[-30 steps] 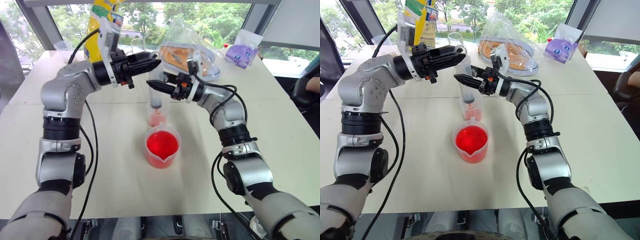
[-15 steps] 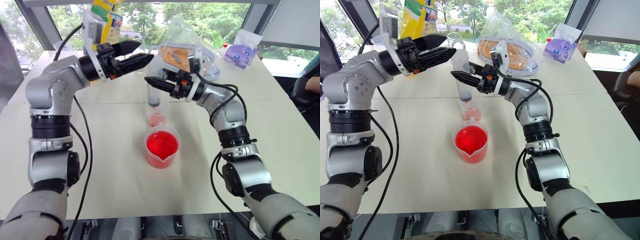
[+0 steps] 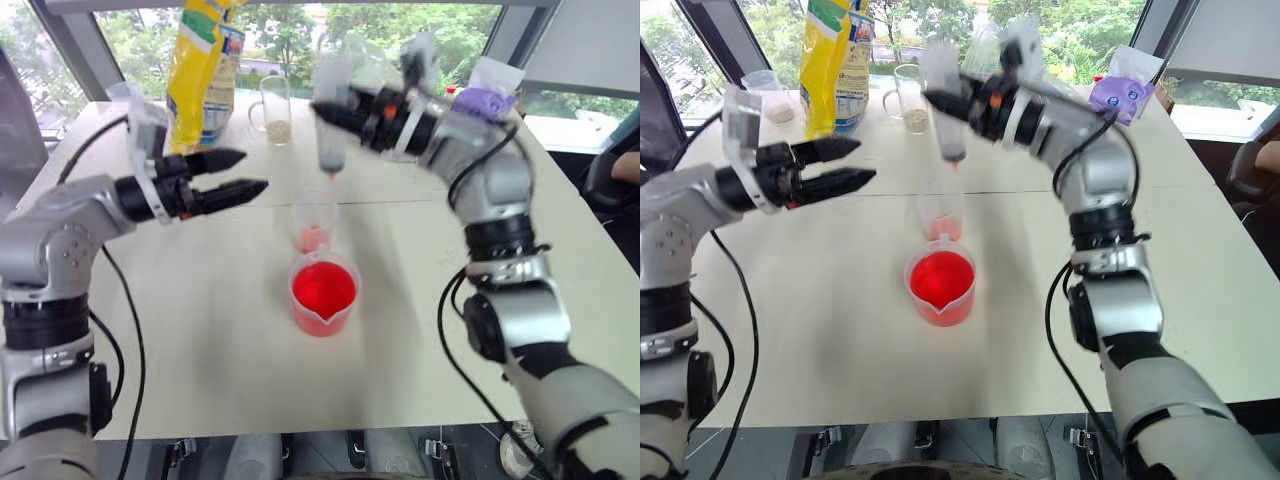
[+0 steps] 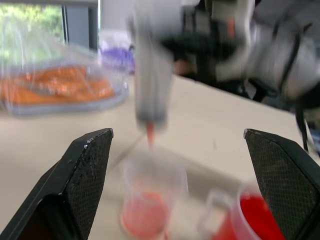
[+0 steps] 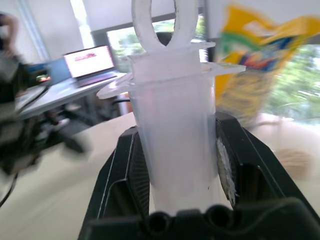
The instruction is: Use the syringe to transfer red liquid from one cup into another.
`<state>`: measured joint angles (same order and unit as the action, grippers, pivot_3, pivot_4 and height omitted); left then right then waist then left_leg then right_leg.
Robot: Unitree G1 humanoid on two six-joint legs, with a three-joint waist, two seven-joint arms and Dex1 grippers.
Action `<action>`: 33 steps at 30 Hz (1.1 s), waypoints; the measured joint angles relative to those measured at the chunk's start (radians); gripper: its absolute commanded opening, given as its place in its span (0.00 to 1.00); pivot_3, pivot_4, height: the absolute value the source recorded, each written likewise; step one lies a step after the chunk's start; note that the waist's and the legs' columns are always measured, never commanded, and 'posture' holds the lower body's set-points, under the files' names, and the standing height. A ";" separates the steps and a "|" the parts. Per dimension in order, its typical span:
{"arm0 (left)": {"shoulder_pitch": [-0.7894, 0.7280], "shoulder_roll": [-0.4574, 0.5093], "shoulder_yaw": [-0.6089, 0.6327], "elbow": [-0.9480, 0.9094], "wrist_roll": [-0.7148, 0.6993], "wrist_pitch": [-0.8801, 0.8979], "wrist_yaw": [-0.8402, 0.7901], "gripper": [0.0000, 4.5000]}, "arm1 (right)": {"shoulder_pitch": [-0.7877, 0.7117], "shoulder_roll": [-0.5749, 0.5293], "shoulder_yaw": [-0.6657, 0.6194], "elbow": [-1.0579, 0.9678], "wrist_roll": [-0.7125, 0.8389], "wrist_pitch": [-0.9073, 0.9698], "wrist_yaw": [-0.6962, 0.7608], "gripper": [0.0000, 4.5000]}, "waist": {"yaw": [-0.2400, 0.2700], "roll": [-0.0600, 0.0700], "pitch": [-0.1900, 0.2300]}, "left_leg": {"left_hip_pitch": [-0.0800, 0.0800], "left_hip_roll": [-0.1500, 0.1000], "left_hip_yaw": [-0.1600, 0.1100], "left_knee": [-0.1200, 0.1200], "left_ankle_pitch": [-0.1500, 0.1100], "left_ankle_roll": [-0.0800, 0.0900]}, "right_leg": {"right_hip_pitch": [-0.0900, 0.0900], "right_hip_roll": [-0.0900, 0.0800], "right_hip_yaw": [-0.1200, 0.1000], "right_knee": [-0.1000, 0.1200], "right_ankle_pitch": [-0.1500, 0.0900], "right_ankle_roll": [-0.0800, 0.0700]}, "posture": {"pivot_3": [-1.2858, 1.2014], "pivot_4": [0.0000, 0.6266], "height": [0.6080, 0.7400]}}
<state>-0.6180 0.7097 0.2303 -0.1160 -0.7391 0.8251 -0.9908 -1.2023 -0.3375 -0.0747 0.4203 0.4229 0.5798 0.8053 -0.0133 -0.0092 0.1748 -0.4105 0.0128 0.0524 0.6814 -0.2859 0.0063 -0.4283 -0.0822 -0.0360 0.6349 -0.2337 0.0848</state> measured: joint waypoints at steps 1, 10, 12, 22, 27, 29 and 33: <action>0.015 0.000 0.000 -0.017 -0.004 -0.002 0.001 0.96 | -0.034 -0.013 -0.016 0.001 0.024 0.087 -0.019 0.32 | 0.001 0.000 0.000 | 0.000 0.000 0.000 0.000 0.000 0.000 | 0.000 -0.001 0.000 0.000 0.000 0.000 | 0.52 0.24 1.00; 0.082 -0.013 -0.001 -0.089 -0.038 -0.013 0.027 0.96 | -0.121 -0.210 0.111 0.174 -0.049 0.675 -0.114 0.32 | -0.007 0.000 0.000 | -0.002 -0.002 0.001 -0.002 -0.001 0.001 | -0.001 -0.005 0.000 -0.004 -0.001 -0.006 | 0.52 0.24 1.00; 0.094 -0.014 -0.001 -0.106 -0.042 -0.025 0.029 0.96 | -0.100 -0.232 0.171 0.177 -0.064 0.762 -0.114 0.32 | -0.009 0.000 0.000 | -0.002 -0.002 0.002 -0.003 -0.001 0.001 | -0.002 -0.005 0.000 -0.004 -0.001 -0.006 | 0.52 0.24 1.00; 0.123 -0.010 -0.001 -0.133 -0.071 -0.028 0.039 0.96 | 0.032 -0.257 0.265 0.162 -0.096 1.018 -0.202 0.32 | -0.001 0.001 0.000 | -0.007 -0.002 0.002 -0.002 -0.001 0.002 | -0.004 0.000 0.000 -0.004 0.001 -0.001 | 0.52 0.24 1.00; 0.134 -0.002 -0.001 -0.143 -0.085 -0.026 0.039 0.97 | 0.113 -0.254 0.253 0.119 -0.102 1.026 -0.253 0.43 | -0.001 0.001 0.000 | -0.007 -0.002 0.002 -0.001 -0.001 0.002 | -0.004 0.002 -0.002 -0.004 0.002 -0.001 | 0.52 0.24 1.00; 0.134 -0.002 -0.001 -0.144 -0.095 -0.026 0.041 0.98 | 0.122 -0.250 0.235 0.106 -0.104 1.024 -0.270 0.64 | -0.001 0.000 0.000 | -0.007 -0.002 0.001 -0.001 -0.001 0.002 | -0.004 0.003 -0.002 -0.004 0.002 -0.001 | 0.52 0.24 1.00; 0.142 0.012 -0.001 -0.166 -0.100 -0.026 0.048 0.98 | 0.143 -0.241 0.202 0.063 -0.096 1.023 -0.279 0.99 | 0.000 0.000 0.000 | -0.006 -0.002 0.001 0.001 -0.001 0.002 | -0.002 0.003 -0.002 -0.004 0.002 0.000 | 0.52 0.24 1.00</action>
<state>-0.4756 0.7214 0.2294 -0.2816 -0.8386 0.7989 -0.9432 -1.0594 -0.5785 0.1268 0.4829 0.3270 1.6032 0.5267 -0.0136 -0.0092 0.1748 -0.4162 0.0109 0.0533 0.6826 -0.2868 0.0087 -0.4303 -0.0794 -0.0377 0.6309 -0.2315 0.0852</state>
